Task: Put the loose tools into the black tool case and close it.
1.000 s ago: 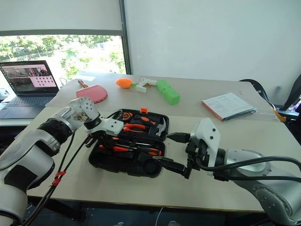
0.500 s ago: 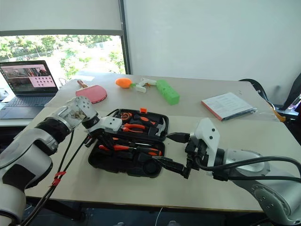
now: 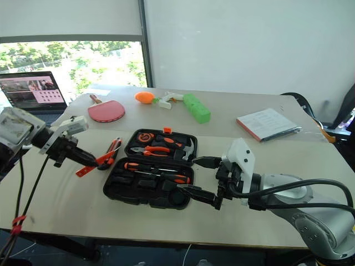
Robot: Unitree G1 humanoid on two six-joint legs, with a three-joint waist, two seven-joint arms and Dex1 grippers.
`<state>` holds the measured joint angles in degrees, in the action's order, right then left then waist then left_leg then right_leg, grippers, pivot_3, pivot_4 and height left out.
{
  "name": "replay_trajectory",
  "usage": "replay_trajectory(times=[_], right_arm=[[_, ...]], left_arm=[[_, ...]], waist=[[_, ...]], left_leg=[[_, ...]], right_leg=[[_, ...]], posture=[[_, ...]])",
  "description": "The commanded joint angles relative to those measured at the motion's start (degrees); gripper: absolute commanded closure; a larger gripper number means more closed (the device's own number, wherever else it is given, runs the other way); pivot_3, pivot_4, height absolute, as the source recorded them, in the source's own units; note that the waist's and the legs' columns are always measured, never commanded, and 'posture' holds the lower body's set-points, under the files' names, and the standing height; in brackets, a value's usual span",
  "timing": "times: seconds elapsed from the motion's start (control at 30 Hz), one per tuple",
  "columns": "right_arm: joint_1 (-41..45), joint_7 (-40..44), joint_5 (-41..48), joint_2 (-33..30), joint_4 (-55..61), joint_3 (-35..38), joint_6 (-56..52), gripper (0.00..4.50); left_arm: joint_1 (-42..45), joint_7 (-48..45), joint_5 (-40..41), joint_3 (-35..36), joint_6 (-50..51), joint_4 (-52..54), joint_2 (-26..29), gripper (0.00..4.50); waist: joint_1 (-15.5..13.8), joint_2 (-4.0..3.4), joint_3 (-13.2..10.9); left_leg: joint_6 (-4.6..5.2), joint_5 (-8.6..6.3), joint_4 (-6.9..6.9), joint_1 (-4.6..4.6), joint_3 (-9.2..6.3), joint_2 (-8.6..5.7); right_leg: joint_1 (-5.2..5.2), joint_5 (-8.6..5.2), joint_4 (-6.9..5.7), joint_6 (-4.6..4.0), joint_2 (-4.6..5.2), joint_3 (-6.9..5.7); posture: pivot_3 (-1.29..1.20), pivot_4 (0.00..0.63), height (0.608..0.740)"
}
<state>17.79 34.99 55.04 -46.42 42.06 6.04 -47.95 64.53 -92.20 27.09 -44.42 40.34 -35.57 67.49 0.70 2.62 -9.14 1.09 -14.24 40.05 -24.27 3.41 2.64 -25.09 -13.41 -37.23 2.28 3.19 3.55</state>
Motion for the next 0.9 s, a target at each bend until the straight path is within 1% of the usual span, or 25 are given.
replay_trajectory(times=[0.03,0.13,0.17,0.27,0.33,0.37,0.4,0.47,0.5,0.53,0.6,0.67,0.73,0.83,0.9], right_arm=[[2.04,1.79,-0.58,0.11,-0.28,-0.19,1.83,0.0],[3.31,3.01,-0.93,-0.03,-1.18,-0.85,1.71,0.0],[3.51,3.26,-1.0,-0.04,-1.36,-0.87,1.65,0.0],[4.13,3.83,-0.98,0.07,-1.79,-0.96,1.42,0.0],[4.3,3.96,-0.96,0.23,-1.85,-1.14,1.31,0.0],[4.33,3.97,-0.99,0.36,-1.86,-1.31,1.28,0.0],[4.34,3.94,-1.03,0.49,-1.86,-1.48,1.27,0.0],[4.34,3.87,-1.02,0.75,-1.89,-1.69,1.25,0.0],[4.35,3.88,-1.07,0.85,-1.89,-1.79,1.28,0.0],[4.36,3.89,-1.11,0.93,-1.91,-1.87,1.29,0.0],[4.32,3.92,-1.18,1.06,-1.91,-1.95,1.33,0.0],[4.22,3.99,-1.31,1.16,-1.98,-2.01,1.44,0.0],[4.12,4.02,-1.47,1.32,-2.13,-2.1,1.57,0.0],[4.2,3.95,-1.66,1.69,-2.23,-2.34,1.55,0.0],[4.2,3.98,-1.78,1.96,-2.19,-2.43,1.44,0.0]], left_arm=[[-4.96,0.16,-1.37,6.64,5.16,2.38,1.63,4.47],[-11.39,3.54,-2.9,10.7,6.93,2.48,0.98,4.47],[-12.61,4.22,-3.7,11.88,7.14,2.68,0.7,4.47],[-14.8,8.44,-7.55,14.78,6.36,-1.02,-1.21,4.47],[-15.26,10.69,-9.71,16.8,5.07,-3.45,-2.3,3.47],[-15.38,11.17,-10.43,17.78,4.65,-4.2,-2.49,3.43],[-15.47,11.31,-11.06,18.75,4.43,-4.62,-2.53,2.98],[-15.71,11.07,-12.14,20.49,4.01,-4.31,-1.97,2.27],[-15.72,11.18,-12.82,21.25,3.86,-3.97,-1.46,2.04],[-15.62,11.57,-13.63,22.03,3.93,-3.71,-1.1,1.6],[-15.46,12.95,-15.09,23.43,4.31,-2.48,-0.37,0.91],[-15.54,14.83,-16.8,24.52,5.44,0.62,0.69,0.31],[-15.94,16.74,-17.85,25.66,9.46,8.29,2.13,0.31],[-17.55,18.67,-18.17,26.54,15.33,19.08,2.82,0.31],[-19.0,18.85,-17.88,26.69,18.27,24.26,3.21,0.31]], waist=[[-0.16,0.0,0.0],[-0.17,0.0,0.0],[-0.17,0.01,0.0],[-0.26,0.01,0.0],[-0.3,0.01,0.0],[-0.32,0.01,0.0],[-0.32,0.01,0.01],[-0.31,0.01,0.01],[-0.29,0.01,0.01],[-0.29,0.02,0.01],[-0.26,0.01,0.01],[-0.22,0.02,0.01],[-0.17,0.03,0.0],[-0.4,0.02,0.0],[-0.44,0.02,0.0]], left_leg=[[-0.01,0.0,0.04,-0.01,0.0,0.0],[-0.01,0.01,0.07,0.0,0.03,0.01],[-0.01,0.01,0.06,0.0,0.02,0.02],[-0.01,0.01,0.05,-0.01,0.03,0.02],[-0.01,0.01,0.06,-0.01,0.03,0.02],[-0.01,0.01,0.06,-0.01,0.03,0.01],[-0.01,0.01,0.06,-0.02,0.03,0.01],[-0.01,0.01,0.05,-0.01,0.04,0.01],[-0.01,0.01,0.05,-0.01,0.04,0.01],[-0.01,0.01,0.04,-0.01,0.04,0.01],[-0.01,0.01,0.04,-0.02,0.04,0.01],[-0.01,0.0,0.04,-0.02,0.04,0.02],[-0.01,0.0,0.03,-0.02,0.04,0.02],[-0.01,0.0,0.03,-0.03,0.04,0.0],[-0.01,0.0,0.03,-0.01,0.04,-0.01]], right_leg=[[0.01,0.0,-0.01,0.0,0.01,-0.01],[0.02,0.01,-0.03,0.0,0.01,0.0],[0.01,0.01,-0.03,0.0,0.0,-0.01],[0.0,0.01,-0.04,-0.02,-0.01,-0.03],[0.0,0.01,-0.04,-0.02,-0.01,-0.04],[0.01,0.01,-0.03,-0.02,-0.01,-0.04],[0.0,0.01,-0.02,-0.02,-0.01,-0.04],[0.0,0.01,-0.02,-0.02,-0.01,-0.04],[0.0,0.01,-0.03,-0.03,0.0,-0.04],[0.0,0.01,-0.03,-0.03,-0.01,-0.04],[0.0,0.01,-0.02,-0.03,0.0,-0.04],[0.0,0.01,-0.02,-0.03,0.0,-0.04],[-0.01,0.02,-0.02,-0.03,0.0,-0.04],[0.01,0.01,0.0,-0.02,0.03,-0.04],[0.02,0.01,0.0,-0.01,0.04,-0.04]], posture=[[0.0,0.15,0.738],[0.0,0.15,0.738],[0.0,0.15,0.738],[0.0,0.15,0.738],[0.0,0.15,0.738],[0.0,0.15,0.738],[0.0,0.15,0.738],[0.0,0.15,0.738],[0.0,0.15,0.738],[0.0,0.15,0.738],[0.0,0.15,0.738],[0.0,0.15,0.738],[0.0,0.15,0.738],[0.0,0.15,0.738],[0.0,0.15,0.738]])
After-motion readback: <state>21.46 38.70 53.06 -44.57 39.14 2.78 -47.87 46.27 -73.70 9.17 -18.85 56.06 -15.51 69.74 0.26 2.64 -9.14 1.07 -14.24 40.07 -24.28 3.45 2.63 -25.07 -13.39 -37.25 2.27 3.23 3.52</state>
